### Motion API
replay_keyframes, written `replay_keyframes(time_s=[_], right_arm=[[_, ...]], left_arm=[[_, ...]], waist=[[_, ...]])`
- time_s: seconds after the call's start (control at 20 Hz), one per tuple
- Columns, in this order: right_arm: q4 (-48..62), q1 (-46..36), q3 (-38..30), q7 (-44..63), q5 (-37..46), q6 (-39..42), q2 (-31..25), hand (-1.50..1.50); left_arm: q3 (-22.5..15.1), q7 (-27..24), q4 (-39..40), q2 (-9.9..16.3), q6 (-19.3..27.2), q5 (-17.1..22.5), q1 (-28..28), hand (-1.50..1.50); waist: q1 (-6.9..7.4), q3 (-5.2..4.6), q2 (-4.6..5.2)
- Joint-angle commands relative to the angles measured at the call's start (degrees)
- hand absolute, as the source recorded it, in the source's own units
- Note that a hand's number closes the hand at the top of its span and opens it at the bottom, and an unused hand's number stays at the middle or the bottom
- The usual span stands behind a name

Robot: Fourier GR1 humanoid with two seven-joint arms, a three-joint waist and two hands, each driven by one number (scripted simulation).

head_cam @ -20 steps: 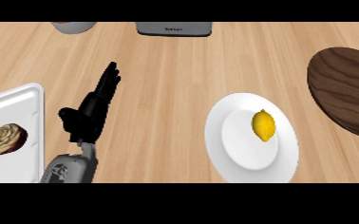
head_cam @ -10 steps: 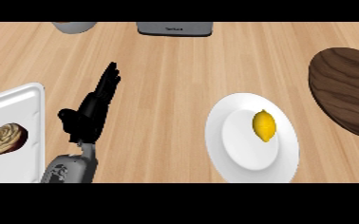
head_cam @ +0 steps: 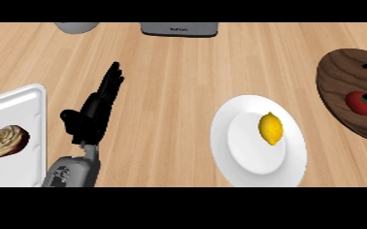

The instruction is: Pick the tomato from the plate and place it in the bowl

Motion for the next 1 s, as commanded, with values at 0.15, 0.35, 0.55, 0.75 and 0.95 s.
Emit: replay_keyframes(time_s=[0.15,0.35,0.55,0.75,0.95], right_arm=[[10.38,-6.13,-4.29,-10.78,-3.12,7.12,1.72,-1.50],[12.39,-8.02,-9.13,-11.25,-7.56,9.01,0.59,-1.50],[16.03,-7.58,-12.02,-11.84,-10.16,13.78,-2.45,-1.50],[18.53,-10.40,-13.68,-6.43,-12.26,23.45,-8.47,-1.50],[20.13,-10.62,-15.20,-3.16,-14.46,29.12,-9.82,-1.50]], left_arm=[[1.37,-2.08,2.19,-0.01,-0.91,1.23,-0.36,0.00],[-0.96,-2.62,2.82,-2.45,1.58,-1.30,1.80,0.00],[-0.84,1.47,-3.11,-0.49,0.30,-0.68,2.30,0.00],[0.83,1.39,0.10,-0.44,0.82,-0.56,-1.14,0.00],[0.11,2.04,-2.01,-0.87,0.59,-0.24,0.28,0.00]], waist=[[-0.43,0.03,0.13],[-1.21,-0.03,-0.26],[-1.12,0.02,-0.34],[-1.37,0.04,-0.11],[-0.93,0.08,-0.12]])
